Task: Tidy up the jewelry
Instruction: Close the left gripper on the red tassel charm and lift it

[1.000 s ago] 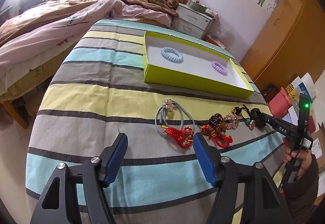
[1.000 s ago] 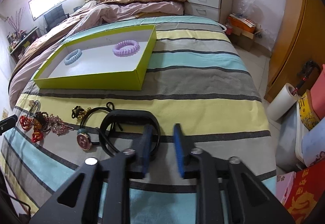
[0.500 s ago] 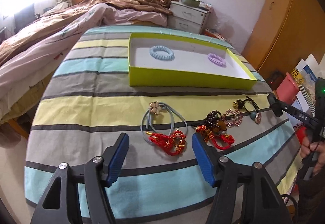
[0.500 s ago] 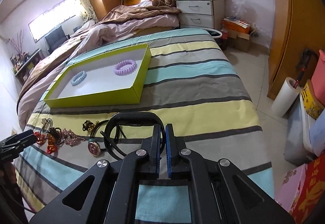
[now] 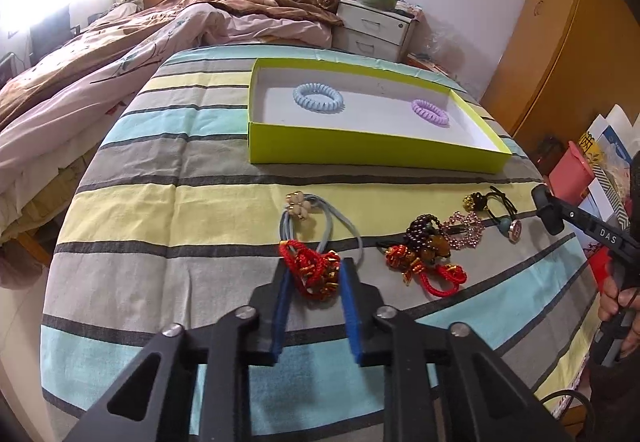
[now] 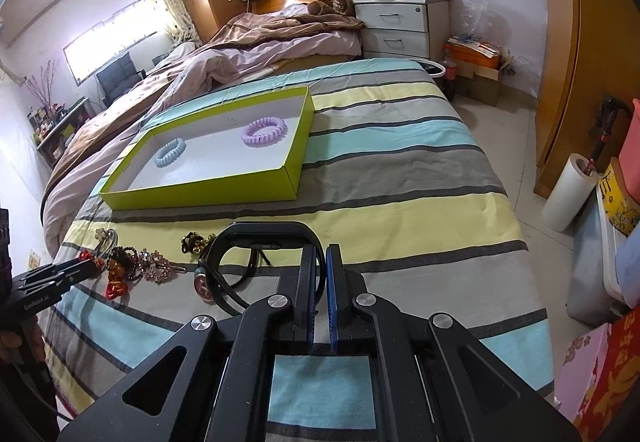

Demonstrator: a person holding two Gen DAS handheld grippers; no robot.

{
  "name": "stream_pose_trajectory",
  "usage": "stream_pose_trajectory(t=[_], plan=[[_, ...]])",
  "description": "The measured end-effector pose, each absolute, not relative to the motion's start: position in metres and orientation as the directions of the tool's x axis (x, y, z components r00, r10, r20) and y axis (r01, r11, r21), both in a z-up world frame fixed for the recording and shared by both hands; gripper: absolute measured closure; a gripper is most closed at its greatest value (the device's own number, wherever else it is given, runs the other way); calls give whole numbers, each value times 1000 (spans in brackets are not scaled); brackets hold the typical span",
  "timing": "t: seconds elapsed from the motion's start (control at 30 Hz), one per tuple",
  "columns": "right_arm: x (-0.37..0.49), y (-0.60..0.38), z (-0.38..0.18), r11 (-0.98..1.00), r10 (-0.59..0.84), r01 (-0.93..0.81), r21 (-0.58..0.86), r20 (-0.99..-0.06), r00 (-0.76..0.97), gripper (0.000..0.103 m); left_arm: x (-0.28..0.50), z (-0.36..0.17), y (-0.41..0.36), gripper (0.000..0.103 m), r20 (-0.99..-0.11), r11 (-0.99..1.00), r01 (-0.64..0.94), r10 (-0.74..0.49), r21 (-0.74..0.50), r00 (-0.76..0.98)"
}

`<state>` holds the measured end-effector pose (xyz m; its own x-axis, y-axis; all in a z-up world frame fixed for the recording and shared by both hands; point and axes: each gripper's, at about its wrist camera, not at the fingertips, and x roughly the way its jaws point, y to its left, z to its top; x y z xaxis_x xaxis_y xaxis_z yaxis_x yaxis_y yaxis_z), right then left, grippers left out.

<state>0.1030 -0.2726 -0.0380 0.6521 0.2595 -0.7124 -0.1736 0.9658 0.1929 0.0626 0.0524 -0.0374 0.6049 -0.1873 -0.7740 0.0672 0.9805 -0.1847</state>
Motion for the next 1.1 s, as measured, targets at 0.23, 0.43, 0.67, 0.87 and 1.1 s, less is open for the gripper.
stream_pose_trajectory(t=[0.23,0.43,0.67,0.87,1.1], plan=[[101,-273,-39,966,257,-170,193,-710,656,98,58,-34,55,92,-762,979,62,-190,-194,618],[99,-272,-39,966,259,-170,196,-707,658,98,51,-28,58,92,-743,977,64,-198,-205,639],[96,-272,-38,966,260,-169,197,-704,661,98,43,-16,64,92,-697,968,75,-226,-241,680],[92,-272,-38,964,265,-172,202,-702,661,98,41,-18,66,92,-701,965,62,-230,-257,676],[91,-271,-38,962,273,-182,204,-700,660,98,30,-29,72,92,-734,961,62,-246,-268,633]])
